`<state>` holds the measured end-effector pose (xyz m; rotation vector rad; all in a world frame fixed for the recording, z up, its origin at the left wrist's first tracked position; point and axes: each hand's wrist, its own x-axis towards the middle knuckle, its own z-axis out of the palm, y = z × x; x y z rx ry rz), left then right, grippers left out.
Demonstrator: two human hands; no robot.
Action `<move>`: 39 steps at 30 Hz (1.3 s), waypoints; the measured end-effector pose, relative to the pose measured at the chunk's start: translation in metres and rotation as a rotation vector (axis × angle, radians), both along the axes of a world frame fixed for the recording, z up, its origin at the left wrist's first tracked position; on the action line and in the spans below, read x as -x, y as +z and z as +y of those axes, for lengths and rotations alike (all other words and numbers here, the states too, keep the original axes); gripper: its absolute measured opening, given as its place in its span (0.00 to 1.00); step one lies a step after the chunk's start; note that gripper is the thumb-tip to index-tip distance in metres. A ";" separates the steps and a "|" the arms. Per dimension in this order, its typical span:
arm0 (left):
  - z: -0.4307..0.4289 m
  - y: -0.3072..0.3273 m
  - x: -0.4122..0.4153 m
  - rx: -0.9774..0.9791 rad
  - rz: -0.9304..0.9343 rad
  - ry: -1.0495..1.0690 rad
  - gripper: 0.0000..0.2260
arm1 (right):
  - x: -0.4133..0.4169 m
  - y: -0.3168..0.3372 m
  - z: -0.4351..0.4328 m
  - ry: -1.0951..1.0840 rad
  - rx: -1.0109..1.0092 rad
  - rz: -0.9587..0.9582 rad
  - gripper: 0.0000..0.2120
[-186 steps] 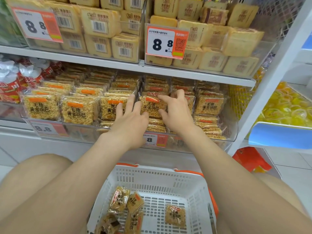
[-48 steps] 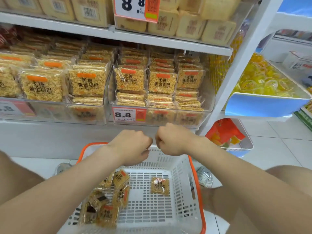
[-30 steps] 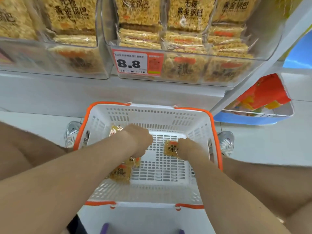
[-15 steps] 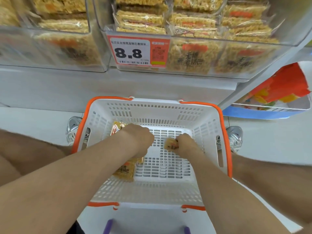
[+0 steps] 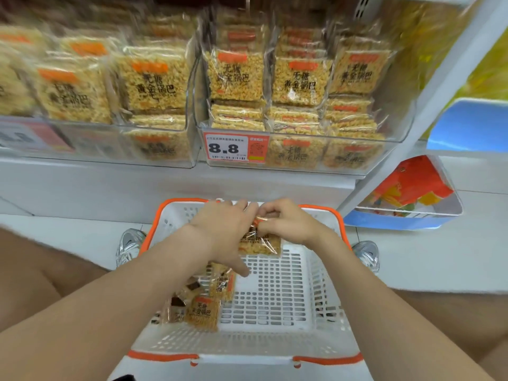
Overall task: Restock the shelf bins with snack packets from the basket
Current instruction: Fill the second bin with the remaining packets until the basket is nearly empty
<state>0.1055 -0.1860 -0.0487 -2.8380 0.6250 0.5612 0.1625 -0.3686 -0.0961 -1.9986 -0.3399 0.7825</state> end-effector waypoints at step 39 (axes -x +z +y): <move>-0.035 0.110 -0.066 0.510 -0.537 0.229 0.33 | -0.092 0.233 -0.064 -0.248 0.906 -1.150 0.17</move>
